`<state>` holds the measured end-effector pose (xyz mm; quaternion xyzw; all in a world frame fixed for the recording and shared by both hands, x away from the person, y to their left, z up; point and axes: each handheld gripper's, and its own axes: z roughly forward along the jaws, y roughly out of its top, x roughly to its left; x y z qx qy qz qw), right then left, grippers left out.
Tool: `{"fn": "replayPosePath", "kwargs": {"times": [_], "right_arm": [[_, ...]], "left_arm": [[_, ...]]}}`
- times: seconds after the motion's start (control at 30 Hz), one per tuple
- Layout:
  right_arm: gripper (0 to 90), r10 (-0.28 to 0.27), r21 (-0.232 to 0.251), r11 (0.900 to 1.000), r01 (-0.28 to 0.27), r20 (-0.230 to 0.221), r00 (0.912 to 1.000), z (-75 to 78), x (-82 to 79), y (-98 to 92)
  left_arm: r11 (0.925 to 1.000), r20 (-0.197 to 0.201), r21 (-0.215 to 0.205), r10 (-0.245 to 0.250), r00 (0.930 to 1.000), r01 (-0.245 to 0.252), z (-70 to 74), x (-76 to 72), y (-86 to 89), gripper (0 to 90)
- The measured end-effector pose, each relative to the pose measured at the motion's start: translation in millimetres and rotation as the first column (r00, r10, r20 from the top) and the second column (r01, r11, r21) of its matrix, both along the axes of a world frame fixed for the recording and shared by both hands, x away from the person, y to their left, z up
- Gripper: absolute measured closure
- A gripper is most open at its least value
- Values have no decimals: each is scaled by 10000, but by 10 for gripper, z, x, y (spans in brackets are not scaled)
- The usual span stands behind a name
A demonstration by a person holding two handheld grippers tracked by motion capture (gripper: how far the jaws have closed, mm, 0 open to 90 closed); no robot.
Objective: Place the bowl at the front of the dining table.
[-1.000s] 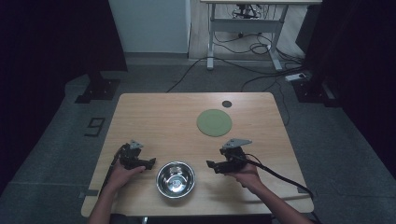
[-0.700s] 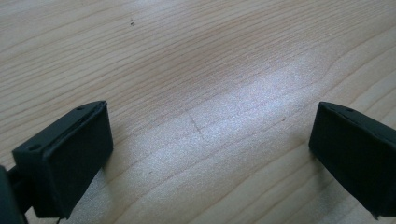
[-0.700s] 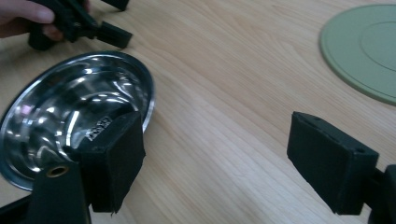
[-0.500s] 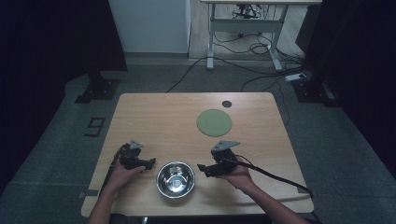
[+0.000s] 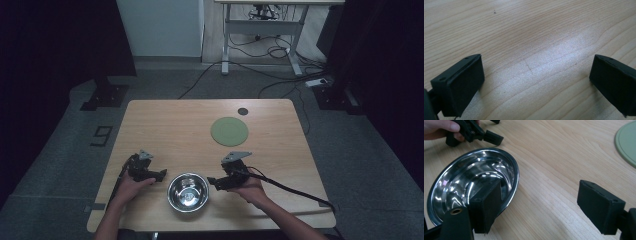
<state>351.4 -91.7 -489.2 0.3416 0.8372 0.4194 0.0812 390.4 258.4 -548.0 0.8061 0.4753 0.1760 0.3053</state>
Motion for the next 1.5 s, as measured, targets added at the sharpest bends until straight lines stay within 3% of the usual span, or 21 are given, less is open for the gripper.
{"fn": "replayPosePath", "kwargs": {"times": [0.13,0.2,0.33,0.4,0.63,1.5], "right_arm": [[202,11,-142,9999,-12,-71,10000,-24,5,17],[200,88,-434,9990,-82,143,9999,-26,-8,59],[206,313,-116,9994,-313,-50,9995,-2,-19,136],[203,321,-354,9989,-321,2,9995,-13,-21,161],[219,766,-193,9969,-769,-161,9969,-23,-68,284],[237,662,-528,9962,-699,-694,9954,-225,3,379]], "left_arm": [[10000,1,1,2,10000,-2,0,0,0,0],[10000,0,1,0,10000,0,0,0,0,0],[10000,2,1,0,10000,0,0,0,0,0],[10000,1,1,-1,10000,1,0,0,0,0],[10000,5,0,0,10000,0,0,0,0,0],[10000,3,-2,1,10000,-1,0,0,0,0]]}}
